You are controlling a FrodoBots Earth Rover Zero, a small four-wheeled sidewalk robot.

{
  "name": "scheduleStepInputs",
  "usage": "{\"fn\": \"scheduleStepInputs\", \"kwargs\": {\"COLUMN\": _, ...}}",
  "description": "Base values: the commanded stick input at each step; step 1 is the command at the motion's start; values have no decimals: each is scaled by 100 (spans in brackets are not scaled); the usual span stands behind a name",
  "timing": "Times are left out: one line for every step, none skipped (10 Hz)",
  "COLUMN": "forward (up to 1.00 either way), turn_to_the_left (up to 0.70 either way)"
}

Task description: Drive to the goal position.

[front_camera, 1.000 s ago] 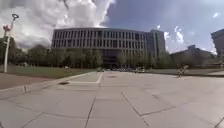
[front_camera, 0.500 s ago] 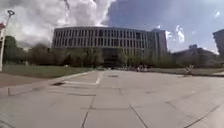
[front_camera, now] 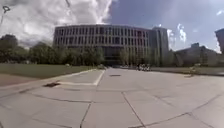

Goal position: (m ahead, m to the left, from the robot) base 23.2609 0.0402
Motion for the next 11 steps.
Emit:
{"fn": "scheduleStepInputs", "kwargs": {"forward": 100, "turn_to_the_left": 0}}
{"fn": "scheduleStepInputs", "kwargs": {"forward": 100, "turn_to_the_left": 0}}
{"fn": "scheduleStepInputs", "kwargs": {"forward": 100, "turn_to_the_left": 0}}
{"fn": "scheduleStepInputs", "kwargs": {"forward": 100, "turn_to_the_left": 0}}
{"fn": "scheduleStepInputs", "kwargs": {"forward": 100, "turn_to_the_left": 0}}
{"fn": "scheduleStepInputs", "kwargs": {"forward": 100, "turn_to_the_left": 0}}
{"fn": "scheduleStepInputs", "kwargs": {"forward": 100, "turn_to_the_left": 0}}
{"fn": "scheduleStepInputs", "kwargs": {"forward": 100, "turn_to_the_left": 0}}
{"fn": "scheduleStepInputs", "kwargs": {"forward": 100, "turn_to_the_left": 0}}
{"fn": "scheduleStepInputs", "kwargs": {"forward": 100, "turn_to_the_left": 0}}
{"fn": "scheduleStepInputs", "kwargs": {"forward": 100, "turn_to_the_left": 0}}
